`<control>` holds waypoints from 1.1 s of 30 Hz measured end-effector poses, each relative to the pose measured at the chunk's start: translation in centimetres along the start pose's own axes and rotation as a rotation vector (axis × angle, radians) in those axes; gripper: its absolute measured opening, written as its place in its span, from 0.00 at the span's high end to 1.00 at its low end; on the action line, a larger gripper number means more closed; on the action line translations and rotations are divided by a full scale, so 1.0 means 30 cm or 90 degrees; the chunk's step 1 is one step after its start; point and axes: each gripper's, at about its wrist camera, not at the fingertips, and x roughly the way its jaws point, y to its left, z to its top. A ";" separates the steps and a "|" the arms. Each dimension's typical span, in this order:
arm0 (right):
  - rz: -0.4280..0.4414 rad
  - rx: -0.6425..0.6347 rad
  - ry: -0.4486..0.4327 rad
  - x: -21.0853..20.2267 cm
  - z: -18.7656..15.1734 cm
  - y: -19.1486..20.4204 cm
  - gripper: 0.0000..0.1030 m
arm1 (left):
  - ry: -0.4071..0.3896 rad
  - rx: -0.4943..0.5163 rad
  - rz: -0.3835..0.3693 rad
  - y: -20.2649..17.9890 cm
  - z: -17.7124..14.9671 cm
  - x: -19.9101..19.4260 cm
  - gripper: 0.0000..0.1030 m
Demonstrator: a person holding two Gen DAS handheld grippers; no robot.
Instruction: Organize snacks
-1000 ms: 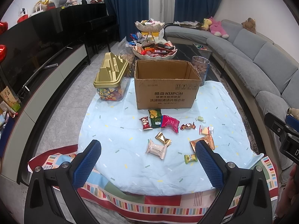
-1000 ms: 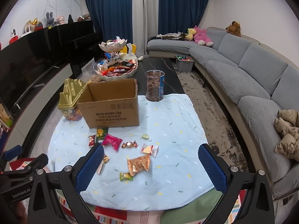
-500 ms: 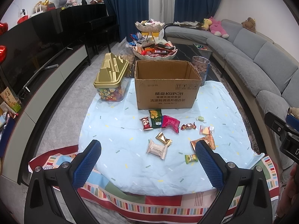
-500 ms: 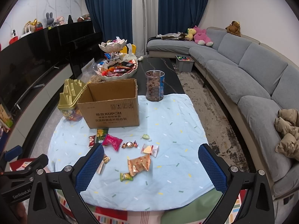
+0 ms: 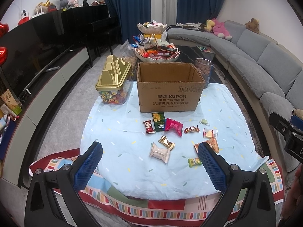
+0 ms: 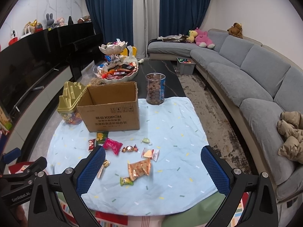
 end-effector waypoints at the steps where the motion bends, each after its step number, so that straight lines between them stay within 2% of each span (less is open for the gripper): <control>1: -0.001 -0.001 -0.001 -0.004 0.005 0.000 0.01 | -0.002 0.001 0.001 0.001 0.001 0.000 0.01; 13: -0.011 -0.004 -0.004 0.044 -0.014 -0.003 0.01 | -0.021 0.024 0.013 -0.028 -0.015 0.046 0.01; 26: -0.022 -0.042 0.032 0.221 -0.106 0.032 0.01 | -0.005 0.043 0.008 -0.053 -0.094 0.238 0.01; 33: -0.018 -0.069 0.042 0.319 -0.159 0.058 0.01 | -0.020 0.066 -0.003 -0.061 -0.122 0.339 0.01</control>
